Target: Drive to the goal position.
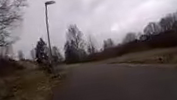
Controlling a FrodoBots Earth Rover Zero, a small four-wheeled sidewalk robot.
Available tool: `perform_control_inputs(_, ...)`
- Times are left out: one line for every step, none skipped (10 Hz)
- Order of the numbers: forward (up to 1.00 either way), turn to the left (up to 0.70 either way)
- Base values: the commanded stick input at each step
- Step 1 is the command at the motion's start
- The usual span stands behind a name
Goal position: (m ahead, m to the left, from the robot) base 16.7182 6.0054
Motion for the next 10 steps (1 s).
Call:
perform_control_inputs(0.7,0.0)
perform_control_inputs(0.7,0.0)
perform_control_inputs(0.7,0.29)
perform_control_inputs(0.7,0.35)
perform_control_inputs(0.7,0.25)
perform_control_inputs(0.7,0.0)
perform_control_inputs(0.7,0.0)
perform_control_inputs(0.7,0.0)
perform_control_inputs(0.7,0.0)
perform_control_inputs(0.7,0.0)
